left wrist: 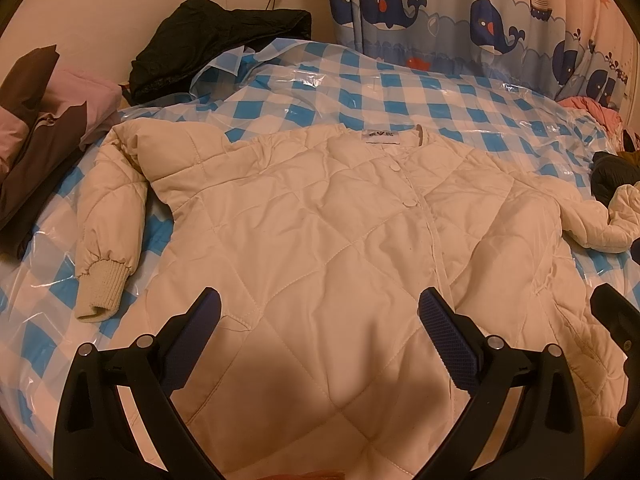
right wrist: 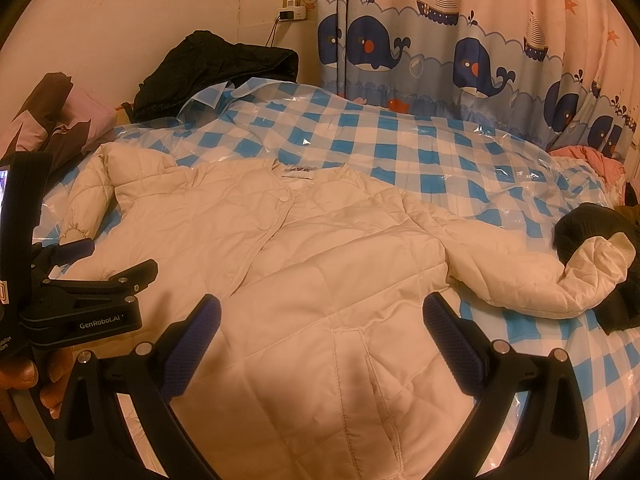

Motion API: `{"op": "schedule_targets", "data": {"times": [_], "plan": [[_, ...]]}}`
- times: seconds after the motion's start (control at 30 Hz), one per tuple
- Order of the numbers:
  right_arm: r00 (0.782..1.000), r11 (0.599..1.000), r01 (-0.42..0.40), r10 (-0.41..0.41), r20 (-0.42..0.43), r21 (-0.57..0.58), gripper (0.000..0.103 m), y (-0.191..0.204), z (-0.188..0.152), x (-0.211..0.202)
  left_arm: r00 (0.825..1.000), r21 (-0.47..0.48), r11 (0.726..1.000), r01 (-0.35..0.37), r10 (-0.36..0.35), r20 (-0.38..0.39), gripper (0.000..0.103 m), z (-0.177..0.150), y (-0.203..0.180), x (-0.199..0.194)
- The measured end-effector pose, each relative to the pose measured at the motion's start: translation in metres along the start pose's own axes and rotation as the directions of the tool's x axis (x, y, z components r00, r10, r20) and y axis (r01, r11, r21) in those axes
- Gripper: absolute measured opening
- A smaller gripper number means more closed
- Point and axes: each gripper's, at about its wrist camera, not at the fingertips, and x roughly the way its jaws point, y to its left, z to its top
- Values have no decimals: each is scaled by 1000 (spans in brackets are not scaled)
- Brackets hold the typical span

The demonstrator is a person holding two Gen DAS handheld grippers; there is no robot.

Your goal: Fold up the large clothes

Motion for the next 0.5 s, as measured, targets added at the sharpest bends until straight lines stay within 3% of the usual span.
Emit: {"op": "schedule_targets", "data": {"times": [0.33, 0.5], "plan": [[1000, 1000, 0, 0, 1, 0, 97, 0, 0, 0, 999, 21, 999, 28, -29, 20, 95, -5, -11, 0], [1000, 1000, 1, -1, 2, 0, 97, 0, 0, 0, 998, 33, 999, -4, 2, 67, 95, -5, -16, -8]]}}
